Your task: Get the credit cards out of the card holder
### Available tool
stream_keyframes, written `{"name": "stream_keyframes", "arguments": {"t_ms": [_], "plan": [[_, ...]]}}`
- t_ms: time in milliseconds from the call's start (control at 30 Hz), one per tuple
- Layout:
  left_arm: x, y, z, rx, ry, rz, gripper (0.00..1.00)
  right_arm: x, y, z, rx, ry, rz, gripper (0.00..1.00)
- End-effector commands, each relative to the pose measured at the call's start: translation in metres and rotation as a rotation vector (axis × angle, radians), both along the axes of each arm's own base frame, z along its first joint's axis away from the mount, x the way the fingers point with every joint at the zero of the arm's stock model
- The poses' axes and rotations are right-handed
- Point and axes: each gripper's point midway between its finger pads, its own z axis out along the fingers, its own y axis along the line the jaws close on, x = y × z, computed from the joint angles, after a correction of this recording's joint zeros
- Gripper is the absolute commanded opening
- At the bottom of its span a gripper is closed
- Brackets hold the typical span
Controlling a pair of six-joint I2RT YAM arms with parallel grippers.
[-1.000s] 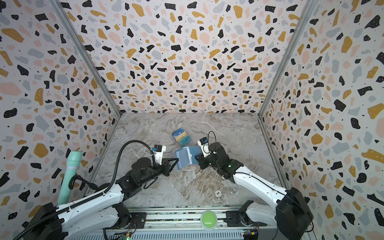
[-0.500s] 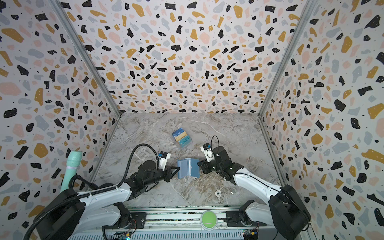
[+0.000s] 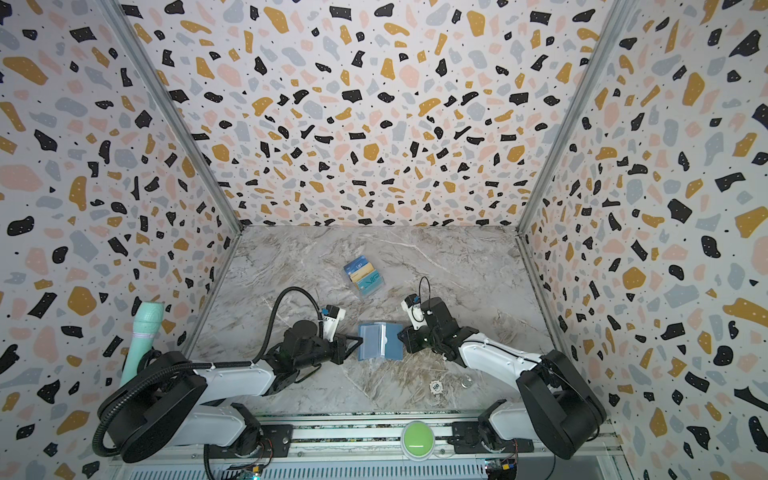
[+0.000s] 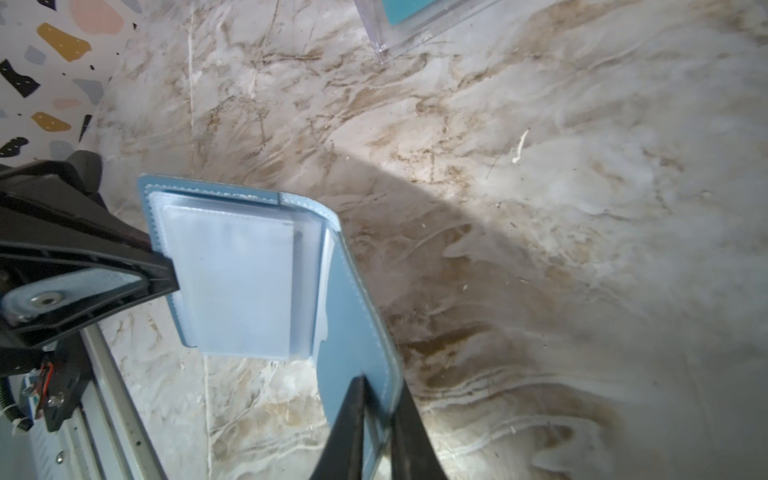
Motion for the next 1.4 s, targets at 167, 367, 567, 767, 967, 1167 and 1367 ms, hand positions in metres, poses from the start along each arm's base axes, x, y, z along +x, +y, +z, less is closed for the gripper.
{"name": "stream_keyframes", "arguments": {"t_ms": [167, 367, 567, 767, 967, 1167, 1367], "plan": [[0.008, -0.004, 0.003, -0.033, -0.019, 0.003, 0.00, 0.007, -0.012, -0.016, -0.077, 0.010, -0.058, 0.16], [0.010, -0.001, -0.005, -0.011, -0.003, 0.015, 0.00, 0.015, -0.024, -0.022, -0.150, 0.000, -0.113, 0.21], [0.010, 0.002, -0.017, 0.026, 0.019, 0.028, 0.00, 0.017, -0.025, -0.022, -0.177, -0.014, -0.125, 0.22], [0.010, 0.004, -0.026, 0.048, 0.032, 0.036, 0.03, 0.015, -0.016, -0.021, -0.221, -0.042, -0.111, 0.22], [0.009, 0.005, -0.035, 0.052, 0.056, 0.041, 0.04, 0.016, -0.008, -0.023, -0.327, -0.077, -0.106, 0.22], [0.011, 0.007, -0.038, 0.054, 0.064, 0.060, 0.06, 0.019, -0.012, -0.030, -0.423, -0.080, -0.128, 0.22], [0.012, 0.011, -0.047, 0.082, 0.080, 0.084, 0.18, 0.019, -0.010, -0.033, -0.447, -0.083, -0.117, 0.22]]}}
